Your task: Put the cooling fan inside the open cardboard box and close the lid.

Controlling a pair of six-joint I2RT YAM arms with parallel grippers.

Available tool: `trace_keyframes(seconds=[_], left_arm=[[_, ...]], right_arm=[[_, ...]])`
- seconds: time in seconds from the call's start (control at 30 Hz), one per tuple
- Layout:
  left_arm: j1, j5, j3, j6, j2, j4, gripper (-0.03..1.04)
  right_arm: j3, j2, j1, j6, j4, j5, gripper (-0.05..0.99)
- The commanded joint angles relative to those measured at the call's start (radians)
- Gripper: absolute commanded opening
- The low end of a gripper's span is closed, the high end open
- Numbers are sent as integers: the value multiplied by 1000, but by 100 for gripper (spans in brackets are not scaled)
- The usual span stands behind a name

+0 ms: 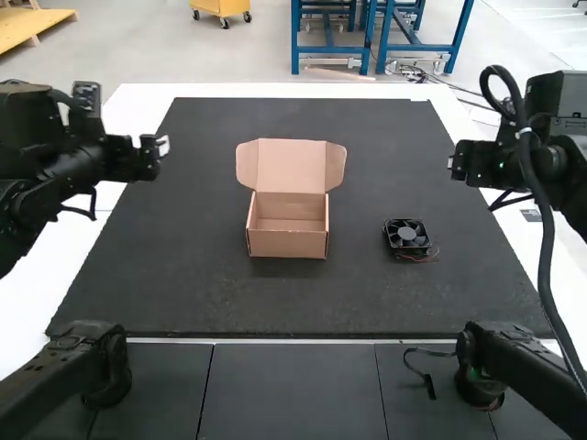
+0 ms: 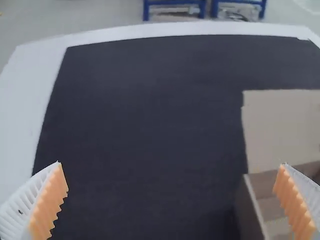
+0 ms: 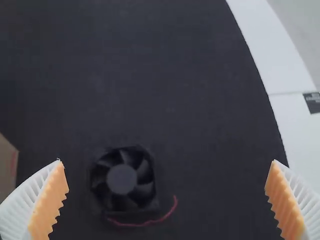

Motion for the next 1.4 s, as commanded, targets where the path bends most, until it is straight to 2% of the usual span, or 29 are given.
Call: trace_keyframes(seconds=[0.0,0.17,0.3,0.43,0.53,0.77,1.17,1.37], left_arm=[[-67,24,52,8,19,-6,97],[-168,24,60,-6,43,-21,97],[-215,21,55,-12,59,-44,97],[-234,21,58,-10,79,-84,97],[-237,19,60,-9,83,-106,97],[-242,21,67,-3,86,-139,97],[-301,19,64,7,99,-120,97],[-324,17,67,13,109,-109,97]], right_arm=[[34,9,-2,-33,30,55,91],[28,21,-2,-5,32,53,91],[10,47,-2,1,33,53,91],[-3,107,-4,1,30,46,90],[-3,167,-4,1,30,23,90],[16,307,-4,1,32,9,90],[43,523,-4,16,52,-36,90],[73,607,-29,13,52,-37,90]])
